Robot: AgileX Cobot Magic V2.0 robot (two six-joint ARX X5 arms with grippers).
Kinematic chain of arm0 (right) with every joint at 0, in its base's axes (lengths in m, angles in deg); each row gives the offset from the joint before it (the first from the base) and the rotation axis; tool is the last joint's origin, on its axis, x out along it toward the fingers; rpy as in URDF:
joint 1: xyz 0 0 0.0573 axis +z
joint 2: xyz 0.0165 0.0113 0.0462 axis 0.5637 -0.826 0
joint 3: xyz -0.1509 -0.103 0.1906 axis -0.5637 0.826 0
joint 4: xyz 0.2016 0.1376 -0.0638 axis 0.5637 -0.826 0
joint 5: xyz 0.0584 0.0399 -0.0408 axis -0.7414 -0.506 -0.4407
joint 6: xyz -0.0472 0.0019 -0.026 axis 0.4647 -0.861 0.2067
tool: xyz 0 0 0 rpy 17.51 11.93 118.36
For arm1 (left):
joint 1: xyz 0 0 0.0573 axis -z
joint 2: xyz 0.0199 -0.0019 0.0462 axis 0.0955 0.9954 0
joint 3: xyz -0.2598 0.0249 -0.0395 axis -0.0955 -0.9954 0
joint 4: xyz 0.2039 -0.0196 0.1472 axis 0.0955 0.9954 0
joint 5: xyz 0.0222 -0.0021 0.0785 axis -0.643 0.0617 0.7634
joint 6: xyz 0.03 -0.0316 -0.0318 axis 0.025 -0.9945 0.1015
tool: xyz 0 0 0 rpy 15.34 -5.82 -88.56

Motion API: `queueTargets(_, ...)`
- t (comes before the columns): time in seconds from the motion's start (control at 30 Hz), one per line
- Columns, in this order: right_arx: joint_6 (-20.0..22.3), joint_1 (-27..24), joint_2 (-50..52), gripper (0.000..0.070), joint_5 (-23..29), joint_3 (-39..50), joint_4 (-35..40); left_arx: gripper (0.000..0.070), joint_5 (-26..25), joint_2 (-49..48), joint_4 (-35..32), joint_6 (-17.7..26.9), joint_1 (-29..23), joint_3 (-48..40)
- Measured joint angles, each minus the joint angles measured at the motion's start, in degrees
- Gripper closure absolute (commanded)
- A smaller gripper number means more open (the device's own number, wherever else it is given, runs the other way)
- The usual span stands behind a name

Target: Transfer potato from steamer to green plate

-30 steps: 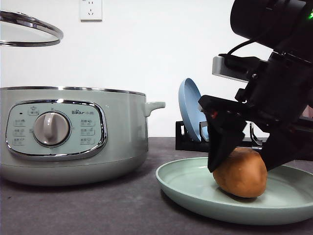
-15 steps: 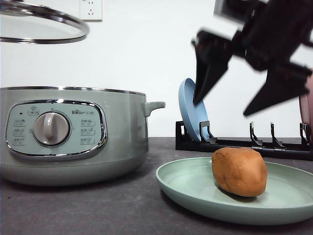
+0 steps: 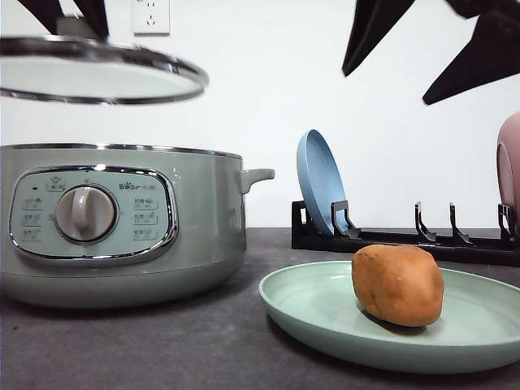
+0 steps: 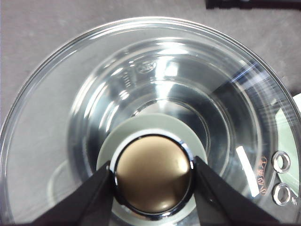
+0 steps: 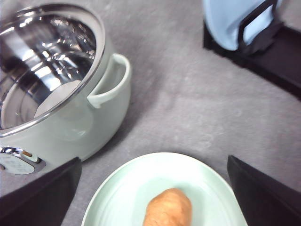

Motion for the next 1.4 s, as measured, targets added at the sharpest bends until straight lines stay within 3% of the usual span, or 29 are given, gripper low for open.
queueTargets(0.63, 1.2, 0.0, 2.0, 0.0071, 2.5, 0.0, -3.8, 0.0699, 0.0, 9.5, -3.6, -0.4, 2.5, 0.0)
queueTargets(1.4, 1.3, 0.0, 2.0, 0.0071, 4.0, 0.0, -3.8, 0.0699, 0.0, 12.0, -3.2, -0.5, 3.0, 0.0)
